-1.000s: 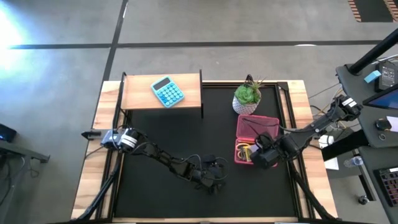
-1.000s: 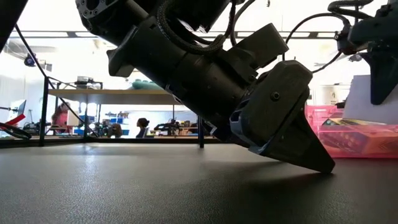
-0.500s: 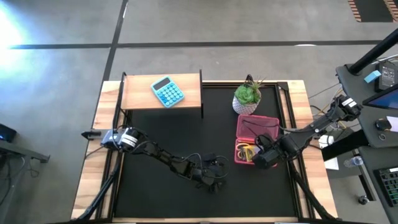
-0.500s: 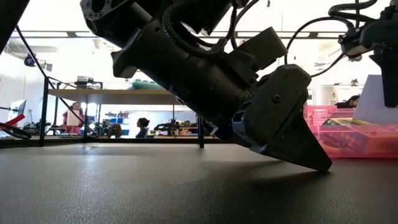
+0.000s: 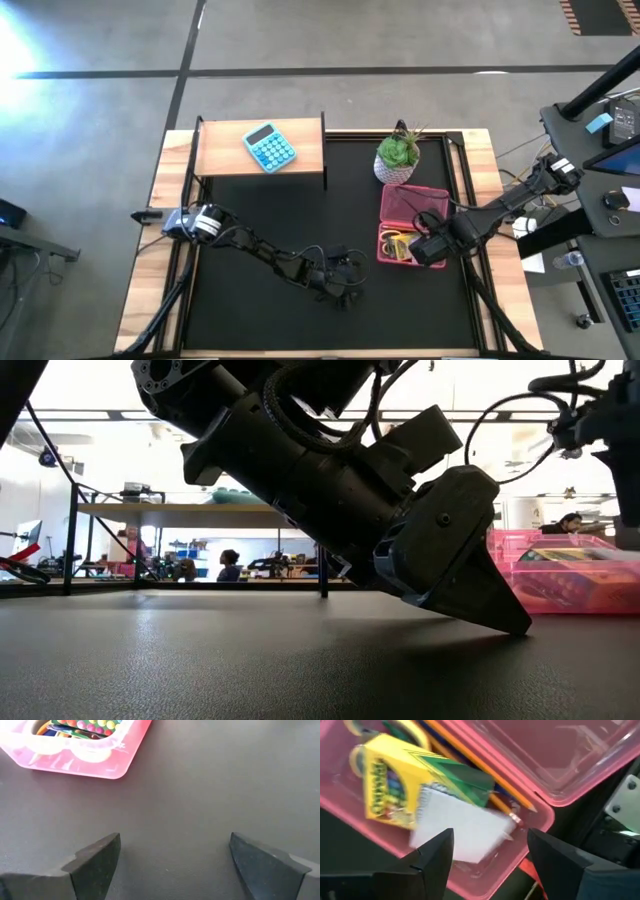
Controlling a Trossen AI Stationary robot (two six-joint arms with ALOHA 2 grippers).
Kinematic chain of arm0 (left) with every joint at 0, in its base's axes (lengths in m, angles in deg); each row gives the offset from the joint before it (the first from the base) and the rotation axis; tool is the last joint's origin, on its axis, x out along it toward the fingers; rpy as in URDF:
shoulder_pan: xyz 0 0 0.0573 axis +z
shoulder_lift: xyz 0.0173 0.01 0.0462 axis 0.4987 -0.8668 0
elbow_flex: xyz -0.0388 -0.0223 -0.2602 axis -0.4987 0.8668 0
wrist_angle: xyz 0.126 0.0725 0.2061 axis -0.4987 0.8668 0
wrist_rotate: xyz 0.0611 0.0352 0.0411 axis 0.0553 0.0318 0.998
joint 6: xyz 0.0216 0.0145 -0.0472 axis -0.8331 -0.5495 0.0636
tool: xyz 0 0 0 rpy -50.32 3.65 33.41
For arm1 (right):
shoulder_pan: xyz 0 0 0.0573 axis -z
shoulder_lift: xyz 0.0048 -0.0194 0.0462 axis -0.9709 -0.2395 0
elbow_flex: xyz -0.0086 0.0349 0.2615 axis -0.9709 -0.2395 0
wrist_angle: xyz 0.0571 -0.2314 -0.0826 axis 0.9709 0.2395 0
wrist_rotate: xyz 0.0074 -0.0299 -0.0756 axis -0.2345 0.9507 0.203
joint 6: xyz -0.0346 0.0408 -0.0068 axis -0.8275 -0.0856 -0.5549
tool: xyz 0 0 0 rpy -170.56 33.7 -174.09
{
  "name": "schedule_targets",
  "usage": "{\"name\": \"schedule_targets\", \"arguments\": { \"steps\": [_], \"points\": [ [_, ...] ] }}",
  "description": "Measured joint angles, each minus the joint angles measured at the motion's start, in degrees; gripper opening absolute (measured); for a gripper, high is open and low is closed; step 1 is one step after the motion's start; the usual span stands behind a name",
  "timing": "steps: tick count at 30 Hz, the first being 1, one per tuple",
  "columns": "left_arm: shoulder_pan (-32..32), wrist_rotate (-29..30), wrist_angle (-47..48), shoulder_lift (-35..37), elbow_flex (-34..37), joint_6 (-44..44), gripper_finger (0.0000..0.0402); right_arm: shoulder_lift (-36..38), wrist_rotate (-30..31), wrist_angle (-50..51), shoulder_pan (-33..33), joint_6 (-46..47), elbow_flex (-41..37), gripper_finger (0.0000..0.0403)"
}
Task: Pack school essentials
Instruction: Adjust the yellow crayon box in the pink supply box
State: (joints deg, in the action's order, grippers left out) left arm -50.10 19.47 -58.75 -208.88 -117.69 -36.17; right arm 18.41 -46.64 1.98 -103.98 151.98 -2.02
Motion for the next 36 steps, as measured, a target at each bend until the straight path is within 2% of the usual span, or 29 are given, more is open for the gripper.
{"name": "schedule_targets", "arguments": {
  "steps": [3,8,14,19,25,36],
  "points": [
    [0.24,-0.05,0.0,0.02,0.02,-0.16,0.0357,-0.04,0.37,-0.95,0.02,-0.03,1.11,0.0246],
    [0.68,-0.07,1.43,0.48,0.02,-0.11,0.0357,-0.07,5.45,-3.35,0.29,3.44,1.09,0.0241],
    [1.87,0.41,11.81,4.5,0.15,-0.5,0.0357,-0.07,10.53,-3.73,2.79,2.88,1.09,0.0228],
    [2.85,0.56,21.1,9.68,0.36,-0.64,0.0357,-0.07,10.71,-4.87,5.61,2.83,-0.06,0.022],
    [3.87,2.12,28.11,18.32,0.66,-0.27,0.0357,-0.24,8.58,-10.64,7.37,2.98,-3.32,0.0219],
    [5.25,6.83,27.67,37.11,3.9,-0.87,0.0357,-2.77,-0.4,-12.48,7.5,3.46,-3.94,0.0219]
  ]
}}
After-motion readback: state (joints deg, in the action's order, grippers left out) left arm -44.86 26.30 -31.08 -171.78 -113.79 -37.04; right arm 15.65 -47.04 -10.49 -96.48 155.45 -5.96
